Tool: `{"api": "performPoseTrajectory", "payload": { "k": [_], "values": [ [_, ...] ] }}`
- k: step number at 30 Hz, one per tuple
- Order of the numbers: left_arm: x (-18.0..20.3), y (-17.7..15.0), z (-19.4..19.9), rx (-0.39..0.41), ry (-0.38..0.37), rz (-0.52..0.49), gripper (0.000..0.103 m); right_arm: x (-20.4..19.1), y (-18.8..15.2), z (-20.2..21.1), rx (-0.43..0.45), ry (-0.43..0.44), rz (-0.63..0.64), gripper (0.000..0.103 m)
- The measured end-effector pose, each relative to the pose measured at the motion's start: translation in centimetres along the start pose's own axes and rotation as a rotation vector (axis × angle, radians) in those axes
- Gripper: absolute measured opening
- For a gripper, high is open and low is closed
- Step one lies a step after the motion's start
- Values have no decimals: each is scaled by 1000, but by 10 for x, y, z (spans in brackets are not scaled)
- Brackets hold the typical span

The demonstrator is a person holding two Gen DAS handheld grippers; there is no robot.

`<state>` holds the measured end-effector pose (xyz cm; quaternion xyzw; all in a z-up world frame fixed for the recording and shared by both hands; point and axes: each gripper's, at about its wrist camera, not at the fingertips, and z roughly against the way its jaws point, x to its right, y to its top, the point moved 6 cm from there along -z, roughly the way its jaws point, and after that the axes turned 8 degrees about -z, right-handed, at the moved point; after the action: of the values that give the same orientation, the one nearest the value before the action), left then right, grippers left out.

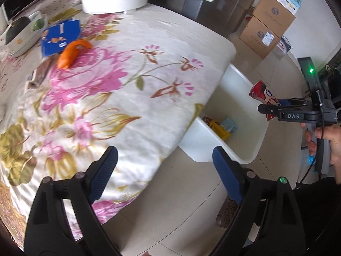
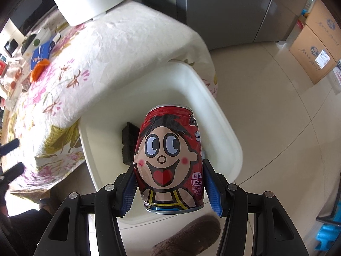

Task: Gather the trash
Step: 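Lower the red can into the bin and open the right gripper, then move both grippers back over the table toward the white tissue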

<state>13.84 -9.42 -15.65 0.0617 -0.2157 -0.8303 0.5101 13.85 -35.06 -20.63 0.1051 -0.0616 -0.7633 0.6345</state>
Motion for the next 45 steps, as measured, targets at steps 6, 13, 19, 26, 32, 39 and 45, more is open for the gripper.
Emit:
{"api": "performPoseTrajectory", "payload": {
  "k": [6,13,19,26,32,39,45],
  "values": [
    [-29,-10,17,11,26,43,96,-12,1,-8,-13,-18,11,58],
    [-53,-23,30,24,68,71,102,-31,3,-4,-3,-30,19,66],
    [-79,-36,40,30,78,127,102,-52,9,14,28,-12,24,76],
    [-104,-49,49,25,99,190,102,-87,15,36,63,25,62,81],
    [-137,-58,55,32,110,274,102,-127,16,50,87,61,140,87],
    [-186,-68,65,51,169,387,102,-181,20,55,136,91,218,101],
    [-240,-77,78,83,270,482,102,-214,31,49,155,104,229,103]
  ]
}}
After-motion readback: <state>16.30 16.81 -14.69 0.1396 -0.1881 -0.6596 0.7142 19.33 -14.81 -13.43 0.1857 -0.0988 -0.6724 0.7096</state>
